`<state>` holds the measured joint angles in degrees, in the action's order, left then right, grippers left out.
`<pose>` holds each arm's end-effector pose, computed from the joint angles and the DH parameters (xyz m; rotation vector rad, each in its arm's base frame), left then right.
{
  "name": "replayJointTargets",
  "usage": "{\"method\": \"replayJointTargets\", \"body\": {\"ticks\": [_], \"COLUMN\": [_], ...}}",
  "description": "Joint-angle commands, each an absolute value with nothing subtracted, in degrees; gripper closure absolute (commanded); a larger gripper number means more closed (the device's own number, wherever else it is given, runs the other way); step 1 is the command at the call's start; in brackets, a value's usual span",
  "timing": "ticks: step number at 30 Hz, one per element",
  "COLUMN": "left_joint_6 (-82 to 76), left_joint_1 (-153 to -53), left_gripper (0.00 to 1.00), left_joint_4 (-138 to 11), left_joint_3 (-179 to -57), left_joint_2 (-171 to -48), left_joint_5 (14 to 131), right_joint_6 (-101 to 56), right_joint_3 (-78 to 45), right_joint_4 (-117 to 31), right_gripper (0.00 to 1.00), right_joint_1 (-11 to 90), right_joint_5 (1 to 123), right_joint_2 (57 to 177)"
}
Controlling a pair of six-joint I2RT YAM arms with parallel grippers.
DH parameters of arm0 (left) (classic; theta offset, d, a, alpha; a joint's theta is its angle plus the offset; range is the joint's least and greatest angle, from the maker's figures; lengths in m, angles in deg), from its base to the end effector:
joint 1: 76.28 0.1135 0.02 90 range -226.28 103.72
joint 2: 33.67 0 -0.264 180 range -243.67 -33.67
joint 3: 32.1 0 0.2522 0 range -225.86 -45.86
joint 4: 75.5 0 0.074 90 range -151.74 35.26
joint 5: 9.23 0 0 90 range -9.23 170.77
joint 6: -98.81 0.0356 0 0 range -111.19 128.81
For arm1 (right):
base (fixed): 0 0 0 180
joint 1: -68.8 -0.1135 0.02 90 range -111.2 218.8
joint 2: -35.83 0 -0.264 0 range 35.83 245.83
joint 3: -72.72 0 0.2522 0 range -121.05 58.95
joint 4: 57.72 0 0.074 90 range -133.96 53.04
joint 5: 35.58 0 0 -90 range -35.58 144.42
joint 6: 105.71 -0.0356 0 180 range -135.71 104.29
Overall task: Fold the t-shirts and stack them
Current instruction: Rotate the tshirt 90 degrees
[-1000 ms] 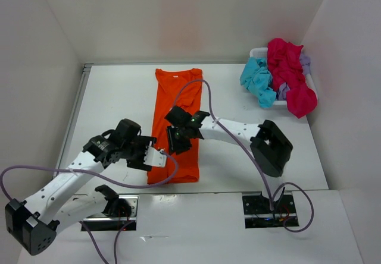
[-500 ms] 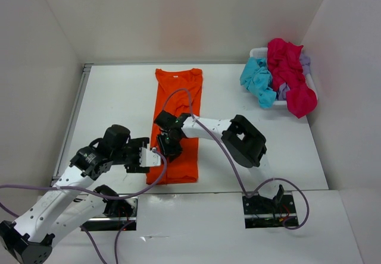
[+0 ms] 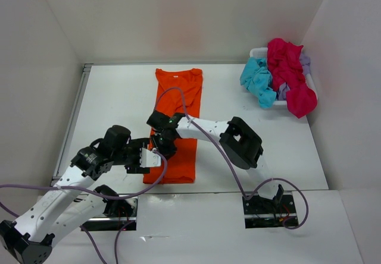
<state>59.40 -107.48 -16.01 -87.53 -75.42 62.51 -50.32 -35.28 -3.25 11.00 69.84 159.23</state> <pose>0.1167 -0.0837 0.2716 1.6362 1.6576 -0.2093 0.2295 0.3822 0.1652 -0.6777 2.9422 0.6695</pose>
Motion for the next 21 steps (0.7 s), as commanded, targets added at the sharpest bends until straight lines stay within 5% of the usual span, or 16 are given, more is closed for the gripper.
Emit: {"method": "replayJointTargets", "body": {"ticks": [1,16,21], "left_joint_6": [58.74,59.26,59.79], "left_joint_1": [-107.22,-107.22,-107.22], "left_gripper": [0.22,0.22,0.22], "left_joint_4": [-16.92,-17.45,-17.45], "left_joint_3": [-87.26,-86.73,-86.73], "left_joint_2": [-74.80,-73.74,-73.74], "left_joint_5": [60.73,61.26,61.78], "right_joint_6": [-49.46,-50.17,-50.17], "right_joint_3": [-38.78,-41.42,-41.94], "right_joint_4": [-0.63,3.06,3.59], "right_gripper": [0.61,0.61,0.89], "right_joint_1": [9.91,9.91,9.91], "right_joint_5": [68.75,67.60,67.60], "right_joint_2": [161.42,163.80,163.80]}}
